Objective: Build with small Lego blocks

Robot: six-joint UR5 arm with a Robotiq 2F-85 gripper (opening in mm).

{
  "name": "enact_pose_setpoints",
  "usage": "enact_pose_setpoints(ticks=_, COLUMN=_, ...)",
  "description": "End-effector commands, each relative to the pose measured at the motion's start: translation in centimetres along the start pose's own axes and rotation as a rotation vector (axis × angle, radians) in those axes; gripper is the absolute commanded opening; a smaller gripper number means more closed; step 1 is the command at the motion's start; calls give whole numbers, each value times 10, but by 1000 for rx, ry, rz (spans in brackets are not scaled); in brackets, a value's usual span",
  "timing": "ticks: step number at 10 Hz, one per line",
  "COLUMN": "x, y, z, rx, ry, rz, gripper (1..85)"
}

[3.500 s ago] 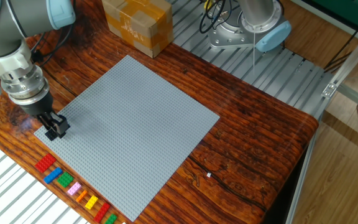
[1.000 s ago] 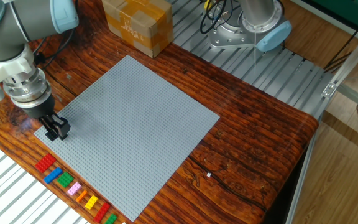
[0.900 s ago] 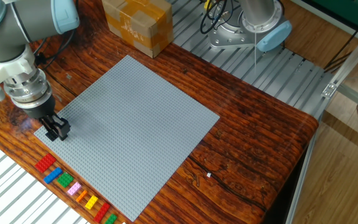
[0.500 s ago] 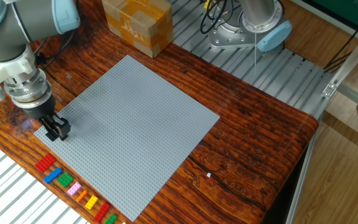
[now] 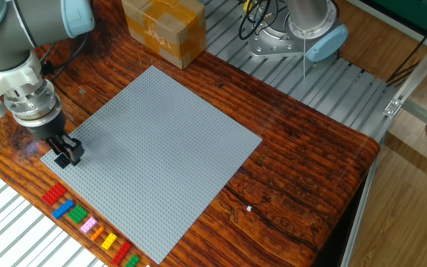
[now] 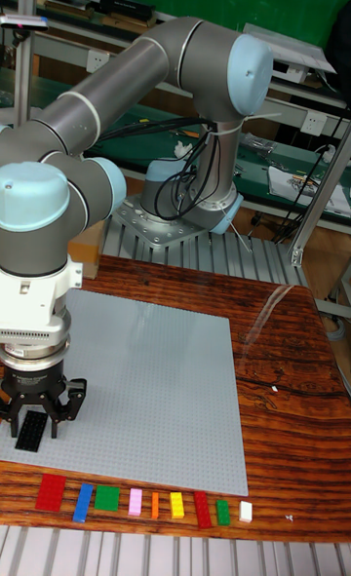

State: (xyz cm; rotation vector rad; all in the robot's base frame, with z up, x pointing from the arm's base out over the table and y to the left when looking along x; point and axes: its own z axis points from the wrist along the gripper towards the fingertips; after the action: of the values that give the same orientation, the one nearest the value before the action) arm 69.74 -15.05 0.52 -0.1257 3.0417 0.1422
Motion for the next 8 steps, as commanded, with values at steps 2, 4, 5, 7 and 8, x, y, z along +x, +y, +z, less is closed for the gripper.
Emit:
enact_pose_setpoints(ticks=2, x=-1, y=1, z=-3, rx=-9, ry=-8, rz=5, gripper=523)
enact_pose_setpoints(ticks=4, x=-1, y=1, z=-2, rx=-9, ry=-5, rz=2, gripper=523)
enact_pose_setpoints(ticks=5, x=-1, y=1, z=-2, rx=-11, ry=-3, rz=1, gripper=523)
enact_pose_setpoints(ticks=7, x=-2, y=1, z=1, rx=-11, ry=-2, rz=1, gripper=523)
enact_pose_setpoints(ticks=8, x=-3, y=1, z=2, rx=-11, ry=-2, rz=-1, gripper=523)
